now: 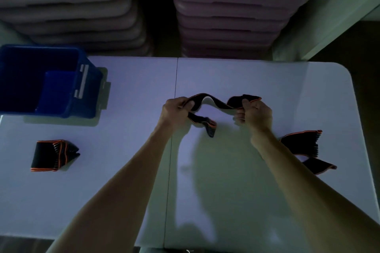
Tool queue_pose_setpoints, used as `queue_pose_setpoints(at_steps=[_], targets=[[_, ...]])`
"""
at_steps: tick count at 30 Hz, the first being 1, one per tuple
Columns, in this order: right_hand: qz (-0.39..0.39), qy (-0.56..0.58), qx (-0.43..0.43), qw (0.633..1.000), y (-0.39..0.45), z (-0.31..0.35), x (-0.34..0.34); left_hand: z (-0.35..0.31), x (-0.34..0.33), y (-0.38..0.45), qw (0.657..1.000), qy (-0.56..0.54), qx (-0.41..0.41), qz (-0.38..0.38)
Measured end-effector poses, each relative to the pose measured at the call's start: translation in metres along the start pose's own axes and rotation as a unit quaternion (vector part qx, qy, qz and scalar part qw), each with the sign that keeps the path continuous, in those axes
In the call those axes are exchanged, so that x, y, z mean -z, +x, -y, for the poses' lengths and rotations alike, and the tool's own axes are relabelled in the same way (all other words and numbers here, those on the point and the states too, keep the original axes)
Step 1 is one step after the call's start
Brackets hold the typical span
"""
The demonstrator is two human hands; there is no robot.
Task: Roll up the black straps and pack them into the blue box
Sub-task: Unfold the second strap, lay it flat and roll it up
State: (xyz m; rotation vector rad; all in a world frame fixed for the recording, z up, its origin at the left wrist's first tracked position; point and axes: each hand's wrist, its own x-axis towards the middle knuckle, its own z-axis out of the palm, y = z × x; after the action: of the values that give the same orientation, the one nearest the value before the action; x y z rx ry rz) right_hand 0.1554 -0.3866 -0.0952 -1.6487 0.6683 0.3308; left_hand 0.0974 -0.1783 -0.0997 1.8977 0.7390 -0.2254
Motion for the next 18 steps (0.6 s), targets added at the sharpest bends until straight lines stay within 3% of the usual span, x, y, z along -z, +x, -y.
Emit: queue_pose_setpoints(at_steps=[2,4,6,7,8,10,12,15,16,18], targets=[[0.002,-0.016,0.016,1.0,-0.002,0.0,-0.002,0.0,0.004,-0.002,0.997,-0.05,0.015,0.053],[-0.025,-0.115,0.057,0.991,-0.005,-0.004,0.0,-0.003,0.01,-0.009,0.991,-0.078,0.041,0.103],[-0.079,-0.263,0.152,0.949,-0.011,-0.009,0.003,-0.005,0.016,-0.016,0.985,-0.059,0.089,0.139],[-0.092,-0.31,0.239,0.915,-0.014,-0.014,0.004,-0.005,0.02,-0.019,0.98,-0.04,0.119,0.153],[-0.07,-0.327,0.334,0.881,-0.018,-0.019,0.004,-0.005,0.023,-0.024,0.974,-0.029,0.152,0.167],[0.063,-0.318,0.437,0.839,-0.028,-0.026,-0.001,-0.005,0.027,-0.03,0.966,0.009,0.184,0.181],[0.178,-0.38,0.449,0.789,-0.032,-0.031,-0.008,-0.004,0.032,-0.034,0.963,0.11,0.146,0.198],[0.155,-0.535,0.48,0.677,-0.04,-0.032,-0.017,0.001,0.045,-0.037,0.934,0.239,0.063,0.258],[0.147,-0.551,0.481,0.666,-0.045,-0.028,-0.019,0.007,0.051,-0.037,0.922,0.276,0.05,0.265],[0.147,-0.549,0.442,0.694,-0.056,-0.021,-0.021,0.018,0.065,-0.037,0.908,0.341,0.038,0.242]])
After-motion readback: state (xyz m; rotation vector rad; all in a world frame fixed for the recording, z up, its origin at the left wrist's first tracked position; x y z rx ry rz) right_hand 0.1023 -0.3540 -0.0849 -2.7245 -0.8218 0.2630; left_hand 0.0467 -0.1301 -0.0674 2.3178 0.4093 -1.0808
